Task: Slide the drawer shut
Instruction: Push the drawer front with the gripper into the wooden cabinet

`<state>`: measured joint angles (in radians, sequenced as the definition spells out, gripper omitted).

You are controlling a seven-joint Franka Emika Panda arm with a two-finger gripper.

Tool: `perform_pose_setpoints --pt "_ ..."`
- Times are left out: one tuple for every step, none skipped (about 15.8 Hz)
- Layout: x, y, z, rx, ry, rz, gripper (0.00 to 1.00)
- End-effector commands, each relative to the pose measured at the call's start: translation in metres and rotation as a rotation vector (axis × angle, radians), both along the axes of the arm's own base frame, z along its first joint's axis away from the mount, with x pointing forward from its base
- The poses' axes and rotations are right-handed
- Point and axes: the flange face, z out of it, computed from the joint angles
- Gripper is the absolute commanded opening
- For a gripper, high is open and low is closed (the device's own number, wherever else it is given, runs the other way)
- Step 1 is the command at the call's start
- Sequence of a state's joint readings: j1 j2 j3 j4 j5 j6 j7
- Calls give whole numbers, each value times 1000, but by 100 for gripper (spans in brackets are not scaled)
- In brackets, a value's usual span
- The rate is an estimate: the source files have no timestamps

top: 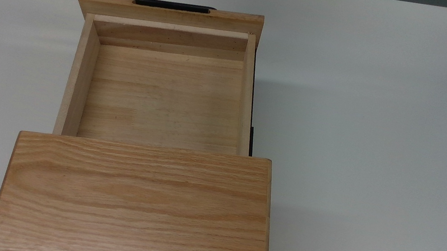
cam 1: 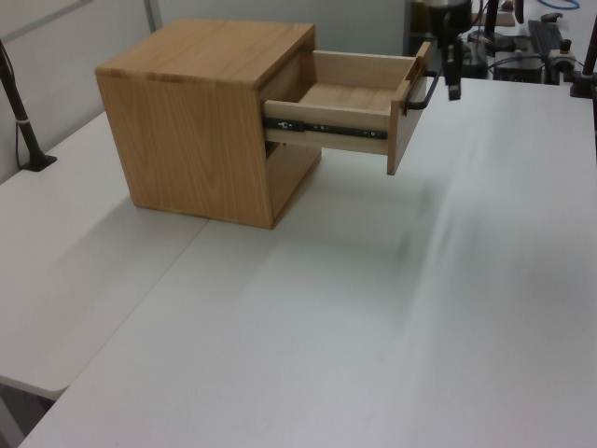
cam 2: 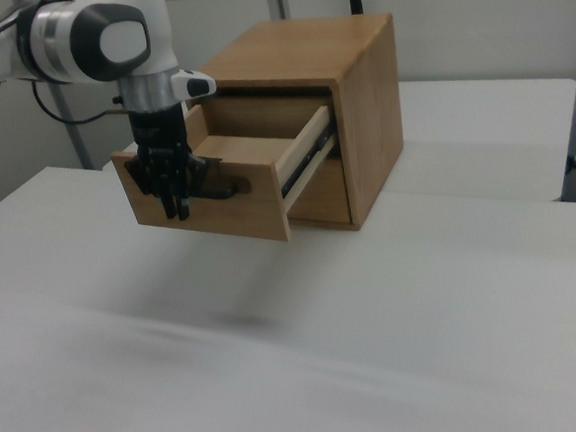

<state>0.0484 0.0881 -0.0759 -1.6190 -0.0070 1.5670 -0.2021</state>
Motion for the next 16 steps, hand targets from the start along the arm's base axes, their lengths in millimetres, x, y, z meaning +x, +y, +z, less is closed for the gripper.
perform_pose_setpoints --pt "27 6 -8 24 -93 -86 7" --pt "33 6 -11 22 -119 -101 1" --pt "37 6 -12 21 -140 -99 0" --pt "39 5 -10 21 -157 -99 0" --pt "40 5 -9 21 -168 -98 0" --pt "43 5 -3 23 -190 -99 0" --pt "49 6 1 27 -213 -105 0" --pt "55 5 1 31 -226 -109 0" --pt "60 5 1 31 -243 -109 0" --pt "69 7 0 30 -265 -108 0" --pt "76 6 3 27 -286 -118 0" --pt "84 9 2 25 -297 -121 0" --pt "92 11 3 24 -316 -125 0" --pt "100 12 2 23 -328 -133 0" --pt "107 15 0 20 -344 -141 0" --pt "114 17 -4 20 -367 -146 0"
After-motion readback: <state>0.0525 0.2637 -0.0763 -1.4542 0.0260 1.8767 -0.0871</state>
